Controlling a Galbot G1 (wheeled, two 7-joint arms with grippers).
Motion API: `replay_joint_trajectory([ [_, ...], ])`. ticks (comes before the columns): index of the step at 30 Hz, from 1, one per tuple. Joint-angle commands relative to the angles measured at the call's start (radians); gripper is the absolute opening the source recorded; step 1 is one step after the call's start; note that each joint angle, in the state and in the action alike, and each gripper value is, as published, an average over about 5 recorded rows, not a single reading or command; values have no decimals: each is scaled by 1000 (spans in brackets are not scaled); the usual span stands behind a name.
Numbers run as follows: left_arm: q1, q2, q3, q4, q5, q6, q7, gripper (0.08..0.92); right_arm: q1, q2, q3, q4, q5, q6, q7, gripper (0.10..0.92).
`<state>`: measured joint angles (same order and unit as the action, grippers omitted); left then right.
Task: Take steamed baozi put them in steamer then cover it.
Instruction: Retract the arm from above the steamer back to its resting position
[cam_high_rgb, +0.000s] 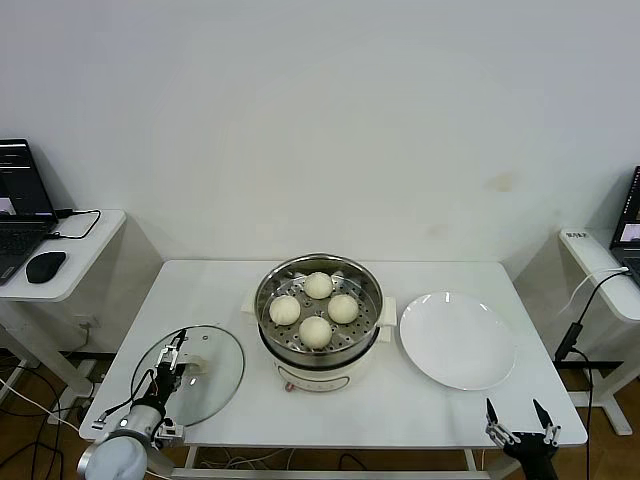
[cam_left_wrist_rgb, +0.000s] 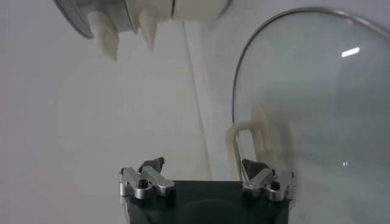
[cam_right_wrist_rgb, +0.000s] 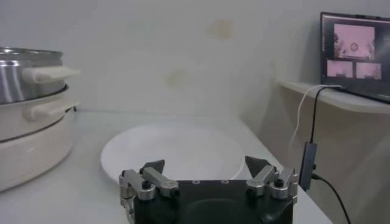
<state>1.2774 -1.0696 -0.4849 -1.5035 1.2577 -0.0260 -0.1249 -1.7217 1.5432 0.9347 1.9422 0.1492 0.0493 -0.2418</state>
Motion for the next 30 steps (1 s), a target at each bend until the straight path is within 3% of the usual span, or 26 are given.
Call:
replay_joint_trajectory([
  [1, -56, -6, 7, 66, -2, 0, -9, 805, -3, -1, -1, -4, -3, 2, -1, 823],
  [12, -67, -31, 1, 143, -29, -23, -46, 515, -3, -4, -7, 0, -8, 5, -4, 823],
  [23, -19, -31, -23, 57, -72, -29, -82, 195, -6, -7, -24, 5, -18, 10, -5, 823],
  [26, 2, -25, -42, 14, -83, -21, -86, 144, -10, -13, -33, 9, -21, 10, -6, 823],
  [30, 42, -11, -69, -74, -122, 28, -77, 138, -17, -22, -45, 16, -24, 9, -7, 823],
])
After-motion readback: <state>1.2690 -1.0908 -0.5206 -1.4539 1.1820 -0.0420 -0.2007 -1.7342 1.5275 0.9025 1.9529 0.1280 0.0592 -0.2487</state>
